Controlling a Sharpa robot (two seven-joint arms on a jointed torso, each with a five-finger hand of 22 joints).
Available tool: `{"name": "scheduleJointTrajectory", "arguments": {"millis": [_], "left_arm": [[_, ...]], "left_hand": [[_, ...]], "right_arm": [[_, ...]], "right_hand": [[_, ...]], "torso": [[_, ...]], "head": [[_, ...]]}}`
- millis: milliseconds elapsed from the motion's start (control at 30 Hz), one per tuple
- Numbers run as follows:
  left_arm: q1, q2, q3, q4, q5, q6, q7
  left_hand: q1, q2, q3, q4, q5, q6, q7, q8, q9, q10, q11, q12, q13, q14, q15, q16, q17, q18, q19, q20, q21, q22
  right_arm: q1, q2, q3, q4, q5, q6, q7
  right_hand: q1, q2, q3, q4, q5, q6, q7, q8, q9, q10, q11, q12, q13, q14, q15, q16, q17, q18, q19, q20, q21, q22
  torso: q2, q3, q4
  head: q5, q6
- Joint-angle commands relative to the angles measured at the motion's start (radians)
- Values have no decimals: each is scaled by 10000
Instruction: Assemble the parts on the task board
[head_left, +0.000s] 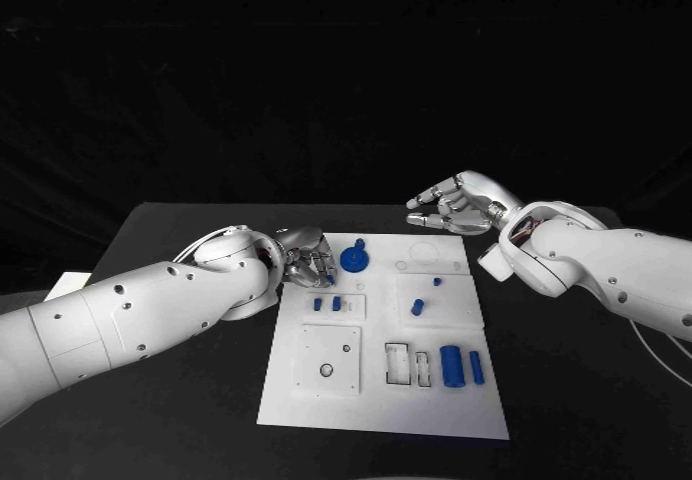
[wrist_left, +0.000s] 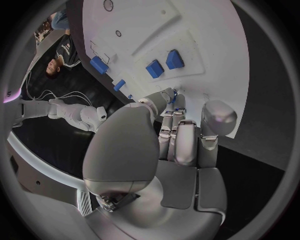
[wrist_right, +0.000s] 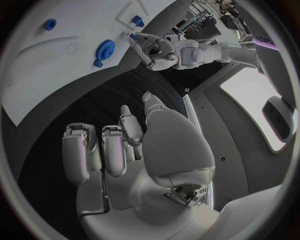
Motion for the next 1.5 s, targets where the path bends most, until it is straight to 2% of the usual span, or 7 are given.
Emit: {"name": "scheduleJointTrajectory", "arguments": {"millis": [33, 233, 333, 1200, 1367, 1500], "left_arm": [[-5, 57, -7, -21, -4, 240, -16], [-11, 150, -32, -152, -158, 246, -33], [-12, 199, -41, -223, -244, 226, -25], [-24, 421, -86, -488, -321, 638, -25], [-24, 426, -96, -491, -321, 731, -52], [-25, 425, -100, -489, -321, 819, -121]], "left_hand": [[-116, -30, 35, -4, -22, 86, -8, -51, 10, 58, -10, -42, 10, 335, -35, 55, -12, -36, 121, -39, -15, -20], [-123, -31, 34, -4, -26, 85, -9, -55, 9, 59, -9, -49, 10, 332, -35, 51, -22, -35, 119, -39, -21, -24], [-138, -37, 31, -6, -32, 80, -10, -66, 7, 58, -8, -65, 10, 331, -34, 52, -24, -35, 118, -38, -18, -19], [-187, -59, 11, -19, -86, 82, -19, -94, 1, 73, -11, -112, 17, 328, -35, 60, -25, -36, 113, -36, -18, -10], [-245, -82, 8, -38, -109, 5, 19, -182, -27, 11, 21, -225, 9, 322, -12, 64, -44, -38, 107, -25, -29, -8], [-377, -189, -38, -41, -110, -183, 136, -350, -91, -155, 123, -410, -16, 305, 63, 50, -109, -51, 102, 18, -37, 1]], "right_arm": [[-6, 12, 1, 15, -22, 128, 76], [-6, 9, 1, 20, -23, 131, 79], [-6, 17, 2, 17, -23, 136, 82], [-6, 72, 2, -23, -25, 203, 91], [-6, 76, 2, -27, -25, 205, 89], [-6, 78, 2, -35, -25, 202, 97]], "right_hand": [[-13, 60, -63, -11, 63, -73, -12, 1, 16, -44, -5, -38, -9, 655, 94, -49, 847, 62, -51, 8, -40, 247], [-13, 60, -63, -11, 63, -73, -12, 1, 16, -44, -5, -38, -9, 655, 94, -49, 847, 62, -51, 8, -40, 247], [-13, 60, -63, -11, 63, -73, -12, 1, 16, -44, -5, -38, -9, 655, 94, -49, 847, 62, -51, 8, -40, 247], [-13, 60, -63, -11, 63, -73, -12, 1, 16, -44, -5, -38, -9, 655, 94, -49, 847, 62, -51, 8, -40, 247], [-13, 60, -63, -11, 63, -73, -12, 1, 16, -44, -5, -38, -9, 655, 94, -49, 847, 62, -51, 8, -40, 247], [-29, 63, -93, -12, 69, -67, -14, 7, 19, -50, -7, -56, -28, 654, 93, -60, 833, 65, -57, 8, -49, 233]], "torso": [[-1, -12, 2], [-12, -4, 6], [-5, -10, -11], [-11, -11, 2], [-9, -11, 0], [-5, -17, -1]], "head": [[-13, -12], [-70, -42], [-19, -13], [-32, -97], [-34, -103], [-44, -114]]}}
